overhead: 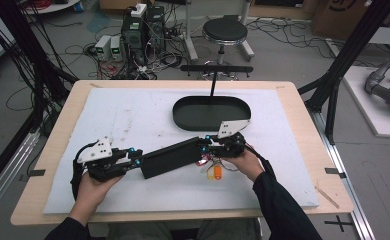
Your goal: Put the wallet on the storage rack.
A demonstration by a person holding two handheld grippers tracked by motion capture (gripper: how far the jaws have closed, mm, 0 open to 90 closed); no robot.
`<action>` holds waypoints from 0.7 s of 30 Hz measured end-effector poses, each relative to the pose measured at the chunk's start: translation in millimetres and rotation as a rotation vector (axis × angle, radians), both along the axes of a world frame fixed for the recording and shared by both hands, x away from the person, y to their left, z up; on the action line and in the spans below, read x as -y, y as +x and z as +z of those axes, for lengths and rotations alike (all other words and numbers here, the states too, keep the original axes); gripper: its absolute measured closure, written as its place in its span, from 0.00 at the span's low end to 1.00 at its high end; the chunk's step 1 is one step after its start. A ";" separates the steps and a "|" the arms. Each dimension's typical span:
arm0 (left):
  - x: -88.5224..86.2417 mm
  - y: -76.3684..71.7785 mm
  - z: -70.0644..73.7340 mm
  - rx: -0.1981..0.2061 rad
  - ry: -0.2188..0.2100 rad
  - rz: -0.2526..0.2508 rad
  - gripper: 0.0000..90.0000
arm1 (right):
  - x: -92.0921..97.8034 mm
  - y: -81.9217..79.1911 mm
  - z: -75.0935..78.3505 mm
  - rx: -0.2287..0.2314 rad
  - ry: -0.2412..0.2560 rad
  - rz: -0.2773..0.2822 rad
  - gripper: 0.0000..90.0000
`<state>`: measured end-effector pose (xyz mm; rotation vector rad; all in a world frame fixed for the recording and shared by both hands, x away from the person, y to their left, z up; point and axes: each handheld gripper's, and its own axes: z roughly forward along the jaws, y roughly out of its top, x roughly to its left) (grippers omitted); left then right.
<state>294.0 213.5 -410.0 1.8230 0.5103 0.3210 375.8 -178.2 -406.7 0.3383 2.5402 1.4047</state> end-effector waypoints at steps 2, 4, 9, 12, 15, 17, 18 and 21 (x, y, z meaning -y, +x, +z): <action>1.0 1.0 -2.1 -0.017 0.006 0.001 0.69 | 0.8 -1.9 -0.2 0.002 -0.005 0.000 0.85; 4.9 2.6 -8.0 -0.048 0.028 -0.001 0.63 | 2.2 -4.4 -0.4 0.011 -0.007 0.010 0.85; 10.9 6.4 -16.8 -0.086 0.071 -0.015 0.56 | 3.5 -6.7 -0.6 0.008 -0.006 0.012 0.85; 11.7 6.3 -16.9 -0.063 0.080 -0.039 0.76 | 4.3 -6.3 -1.3 0.006 -0.010 0.016 0.85; 10.9 7.7 -17.4 -0.064 0.065 -0.063 0.82 | 6.5 -6.4 -1.6 0.001 -0.007 0.014 0.79; 10.3 8.2 -16.5 -0.060 0.056 -0.070 0.83 | 9.6 -6.7 1.5 0.007 0.028 0.009 0.74; 9.5 8.8 -14.3 -0.045 0.058 -0.077 0.83 | 12.6 -6.9 4.5 0.012 0.056 0.004 0.68; 8.0 10.8 -8.4 -0.021 0.034 -0.090 0.84 | 23.9 -7.8 14.1 0.022 0.121 -0.010 0.57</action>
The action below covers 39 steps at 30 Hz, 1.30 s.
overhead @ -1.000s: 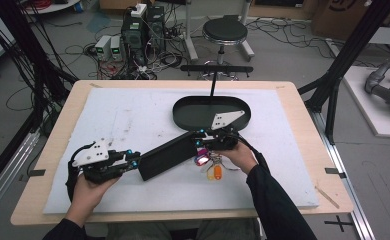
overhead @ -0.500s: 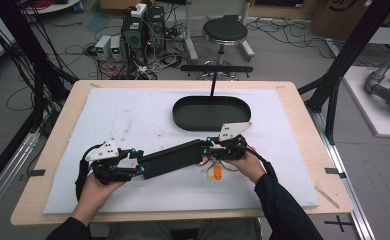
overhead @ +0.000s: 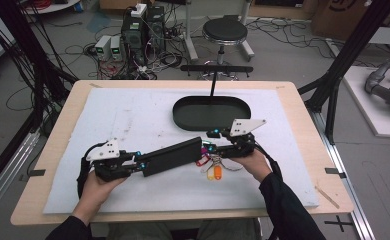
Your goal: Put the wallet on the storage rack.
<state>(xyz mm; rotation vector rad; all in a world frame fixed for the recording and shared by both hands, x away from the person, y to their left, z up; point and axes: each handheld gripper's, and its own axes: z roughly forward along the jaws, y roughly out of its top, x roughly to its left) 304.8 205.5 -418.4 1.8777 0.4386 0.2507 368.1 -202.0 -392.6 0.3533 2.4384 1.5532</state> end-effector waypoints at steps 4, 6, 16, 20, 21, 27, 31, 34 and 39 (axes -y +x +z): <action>-1.2 2.1 8.0 0.026 -0.043 -0.014 0.84 | 11.3 -0.8 6.6 -0.008 0.020 -0.018 0.50; 0.2 3.9 15.5 0.040 -0.041 -0.031 0.83 | 19.1 -1.9 9.4 -0.020 0.042 -0.027 0.43; 15.4 12.5 33.2 0.055 -0.041 -0.150 0.83 | 44.8 -9.1 18.4 -0.091 0.123 0.021 0.29; 22.4 15.2 36.8 0.055 -0.033 -0.207 0.83 | 42.8 -10.3 16.8 -0.121 0.114 0.060 0.26; 24.7 15.7 37.5 0.051 -0.035 -0.215 0.83 | 41.1 -10.6 16.1 -0.124 0.109 0.068 0.26; 33.4 19.0 38.7 0.051 -0.035 -0.256 0.83 | 29.3 -15.3 13.3 -0.134 0.075 0.102 0.29; 38.5 21.1 38.0 0.042 -0.020 -0.261 0.83 | 23.8 -18.2 11.0 -0.126 0.068 0.143 0.42; 40.9 22.1 39.8 0.048 -0.013 -0.263 0.83 | 22.4 -19.3 10.8 -0.121 0.066 0.156 0.60; 44.4 23.9 40.8 0.053 -0.057 -0.235 0.81 | 27.5 -23.2 11.0 -0.102 0.100 0.154 0.82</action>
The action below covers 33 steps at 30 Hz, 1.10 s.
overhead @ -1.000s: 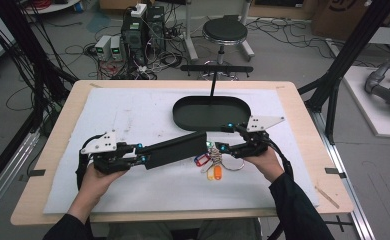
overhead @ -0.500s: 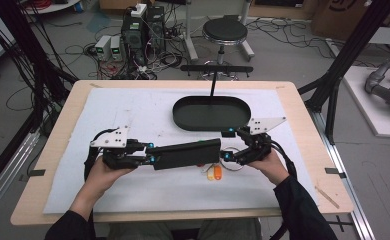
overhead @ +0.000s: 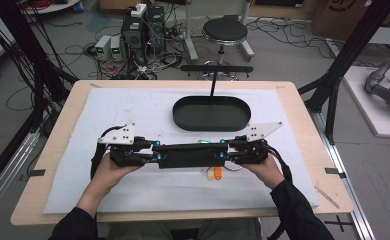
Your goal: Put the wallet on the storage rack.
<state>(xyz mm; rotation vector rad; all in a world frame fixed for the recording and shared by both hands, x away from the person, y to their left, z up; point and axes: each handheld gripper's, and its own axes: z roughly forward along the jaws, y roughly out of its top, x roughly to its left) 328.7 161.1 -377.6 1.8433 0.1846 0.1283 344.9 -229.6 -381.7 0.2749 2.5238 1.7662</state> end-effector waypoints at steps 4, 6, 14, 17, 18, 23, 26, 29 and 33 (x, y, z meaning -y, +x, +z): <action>-0.6 0.5 0.2 0.008 -0.033 0.027 0.75 | 1.7 -2.3 1.5 0.009 0.027 0.002 0.84; -1.0 1.3 -0.5 -0.003 -0.060 0.046 0.73 | 2.1 -2.9 2.2 0.014 0.030 0.001 0.84; 2.1 5.9 -9.7 -0.062 -0.075 0.083 0.56 | 6.8 -4.8 3.6 0.020 0.049 -0.020 0.84; 4.2 5.7 -10.3 -0.052 -0.081 0.083 0.57 | 7.5 -4.7 3.8 0.017 0.060 -0.015 0.84; 4.4 5.0 -10.1 -0.036 -0.079 0.078 0.61 | 7.6 -4.5 3.9 0.014 0.066 -0.015 0.84; 2.9 2.4 -9.0 -0.004 -0.117 0.055 0.81 | 9.5 -3.5 4.2 0.005 0.085 -0.010 0.84; 2.8 1.7 -8.3 0.006 -0.143 0.041 0.83 | 10.8 -4.4 5.4 0.016 0.090 -0.017 0.81; 3.8 1.0 -9.2 0.008 -0.164 0.038 0.84 | 10.4 -6.1 5.4 0.023 0.070 -0.045 0.71; 4.5 1.1 -9.8 0.009 -0.161 0.045 0.84 | 8.8 -6.5 4.6 0.022 0.049 -0.064 0.66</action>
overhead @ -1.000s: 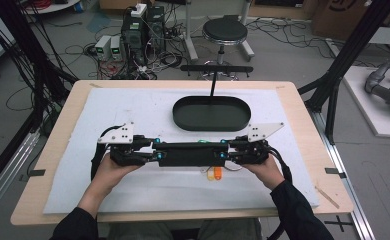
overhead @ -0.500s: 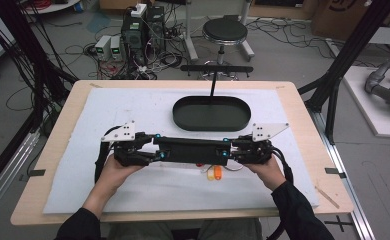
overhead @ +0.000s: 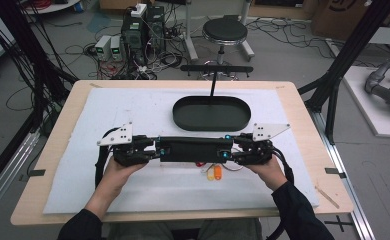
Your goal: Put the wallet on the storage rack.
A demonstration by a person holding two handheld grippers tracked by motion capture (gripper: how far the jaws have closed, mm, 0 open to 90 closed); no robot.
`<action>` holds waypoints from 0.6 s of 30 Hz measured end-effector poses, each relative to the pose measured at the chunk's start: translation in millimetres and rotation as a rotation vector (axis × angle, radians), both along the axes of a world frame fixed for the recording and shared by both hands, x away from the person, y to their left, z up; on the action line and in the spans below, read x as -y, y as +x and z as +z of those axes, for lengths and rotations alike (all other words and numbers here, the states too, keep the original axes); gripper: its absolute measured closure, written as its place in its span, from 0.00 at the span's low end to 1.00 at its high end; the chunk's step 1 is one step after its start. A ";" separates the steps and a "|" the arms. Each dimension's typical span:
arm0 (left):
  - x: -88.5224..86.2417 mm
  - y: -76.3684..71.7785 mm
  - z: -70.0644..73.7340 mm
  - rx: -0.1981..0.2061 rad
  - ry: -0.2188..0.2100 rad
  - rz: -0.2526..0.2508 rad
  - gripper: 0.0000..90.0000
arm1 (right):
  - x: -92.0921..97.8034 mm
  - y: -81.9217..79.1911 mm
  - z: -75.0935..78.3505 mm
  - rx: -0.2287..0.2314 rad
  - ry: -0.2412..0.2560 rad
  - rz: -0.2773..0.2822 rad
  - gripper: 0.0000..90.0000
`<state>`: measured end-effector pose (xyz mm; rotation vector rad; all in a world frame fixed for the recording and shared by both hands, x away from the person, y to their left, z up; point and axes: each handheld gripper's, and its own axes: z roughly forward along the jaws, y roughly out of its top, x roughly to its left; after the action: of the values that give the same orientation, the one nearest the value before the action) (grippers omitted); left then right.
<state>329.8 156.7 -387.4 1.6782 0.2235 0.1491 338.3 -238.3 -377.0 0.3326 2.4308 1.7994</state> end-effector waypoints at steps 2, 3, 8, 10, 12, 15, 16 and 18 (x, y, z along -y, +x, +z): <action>-0.1 -0.2 0.3 -0.005 0.006 0.011 0.84 | 0.2 -0.2 0.2 0.014 -0.017 -0.006 0.78; 0.8 -0.8 0.5 -0.006 0.008 0.020 0.82 | 0.9 -0.6 0.7 0.016 -0.020 -0.004 0.81; 2.7 0.5 1.0 -0.030 0.027 0.084 0.68 | 3.0 -2.1 3.4 0.037 -0.016 -0.004 0.84; 1.9 2.0 0.5 -0.047 0.031 0.104 0.59 | 4.1 -1.9 4.0 0.045 -0.013 -0.016 0.84; -0.2 4.1 -0.2 -0.069 0.039 0.120 0.50 | 6.6 -1.2 4.5 0.049 -0.008 -0.032 0.84; -5.4 5.3 -0.5 -0.092 0.037 0.157 0.45 | 10.4 -0.1 5.2 0.055 -0.001 -0.063 0.84; -6.6 4.9 -0.3 -0.094 0.033 0.164 0.45 | 13.2 0.4 5.8 0.056 0.002 -0.080 0.84; -10.1 4.1 0.8 -0.089 0.036 0.188 0.41 | 17.8 1.9 6.7 0.061 0.008 -0.109 0.84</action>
<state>333.8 166.8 -386.6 1.6999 0.4486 0.2206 340.3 -256.1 -370.3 0.3964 2.3179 1.7485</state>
